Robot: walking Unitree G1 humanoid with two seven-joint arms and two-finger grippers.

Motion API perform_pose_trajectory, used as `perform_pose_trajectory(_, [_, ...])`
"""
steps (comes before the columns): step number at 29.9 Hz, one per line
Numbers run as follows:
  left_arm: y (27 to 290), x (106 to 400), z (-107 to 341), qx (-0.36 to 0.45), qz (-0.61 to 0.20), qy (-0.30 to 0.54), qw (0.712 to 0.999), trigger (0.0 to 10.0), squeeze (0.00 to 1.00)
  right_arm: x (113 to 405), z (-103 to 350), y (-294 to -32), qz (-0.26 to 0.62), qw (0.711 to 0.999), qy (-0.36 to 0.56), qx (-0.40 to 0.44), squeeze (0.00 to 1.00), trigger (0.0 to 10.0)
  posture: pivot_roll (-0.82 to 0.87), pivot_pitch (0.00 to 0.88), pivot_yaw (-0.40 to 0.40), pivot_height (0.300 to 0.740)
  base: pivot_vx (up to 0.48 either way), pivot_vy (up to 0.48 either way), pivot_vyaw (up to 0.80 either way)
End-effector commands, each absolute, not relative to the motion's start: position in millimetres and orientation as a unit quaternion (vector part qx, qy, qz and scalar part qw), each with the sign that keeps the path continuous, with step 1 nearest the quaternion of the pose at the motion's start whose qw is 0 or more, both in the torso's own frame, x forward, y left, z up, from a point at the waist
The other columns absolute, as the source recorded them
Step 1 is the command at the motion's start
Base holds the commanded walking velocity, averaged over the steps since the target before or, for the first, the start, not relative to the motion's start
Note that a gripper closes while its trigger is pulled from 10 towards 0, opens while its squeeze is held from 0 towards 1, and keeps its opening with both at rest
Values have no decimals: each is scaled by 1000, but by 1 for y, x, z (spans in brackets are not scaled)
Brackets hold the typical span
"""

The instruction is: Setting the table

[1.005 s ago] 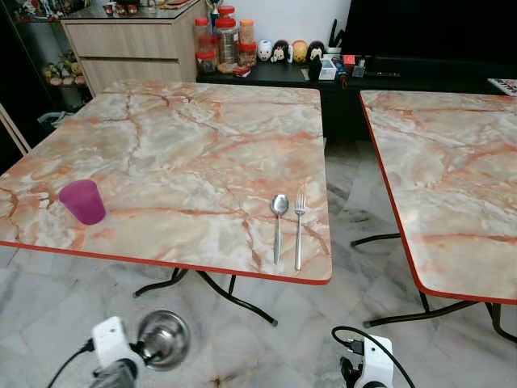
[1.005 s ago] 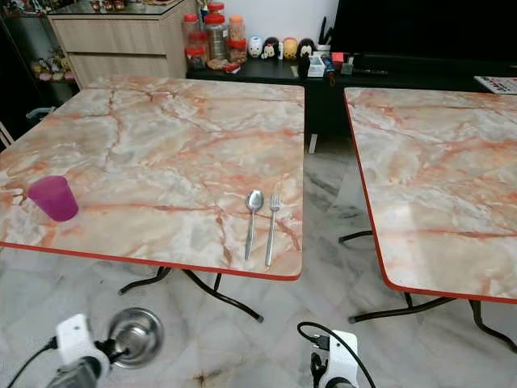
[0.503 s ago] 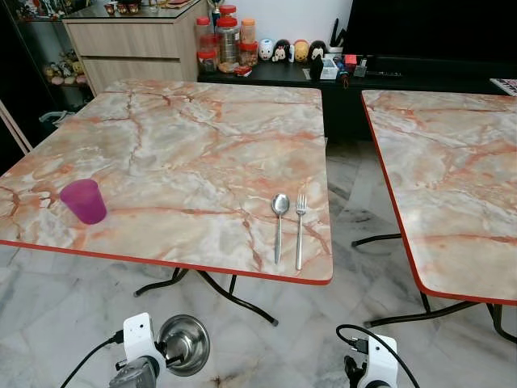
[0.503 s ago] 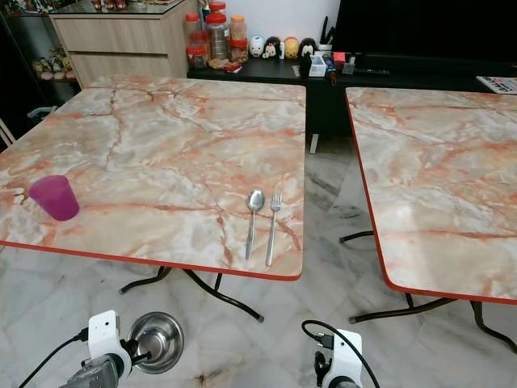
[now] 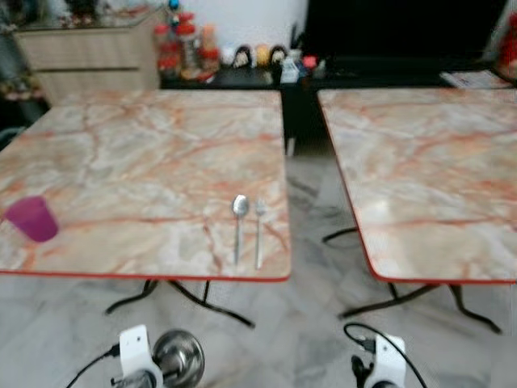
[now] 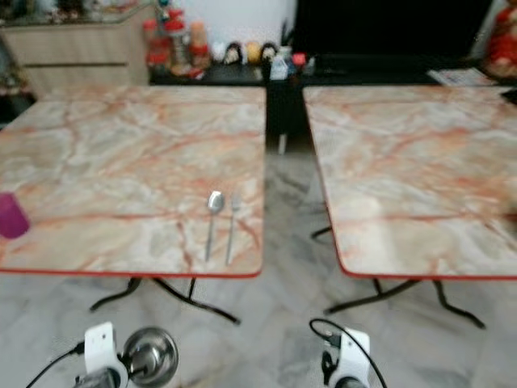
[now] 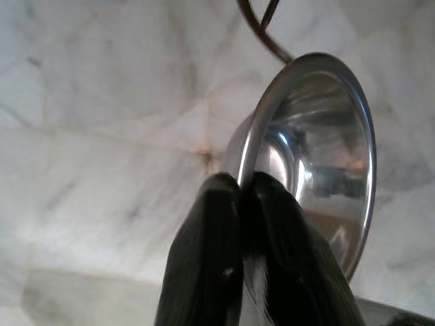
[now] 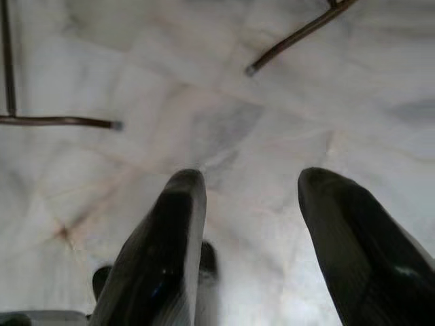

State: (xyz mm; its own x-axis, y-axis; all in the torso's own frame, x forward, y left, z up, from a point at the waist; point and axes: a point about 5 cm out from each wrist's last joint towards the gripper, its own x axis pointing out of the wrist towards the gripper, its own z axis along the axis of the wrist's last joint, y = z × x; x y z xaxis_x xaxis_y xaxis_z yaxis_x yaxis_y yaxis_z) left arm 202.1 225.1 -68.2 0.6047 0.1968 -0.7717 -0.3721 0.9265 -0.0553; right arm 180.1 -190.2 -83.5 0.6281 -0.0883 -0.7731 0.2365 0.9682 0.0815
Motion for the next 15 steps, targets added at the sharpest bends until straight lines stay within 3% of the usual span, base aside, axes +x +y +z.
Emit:
perform_pose_trajectory(1, [222,203,-69,-108,159,414,890,10000,0,180,-83,-193,-93,898,423,83,0,10000,3,0,-12,725,0,-379,0])
perform_pose_trajectory(15, [219,205,-68,-109,160,415,889,10000,0,180,-83,-194,-98,898,421,87,0,10000,-9,0,-13,725,0,-376,0])
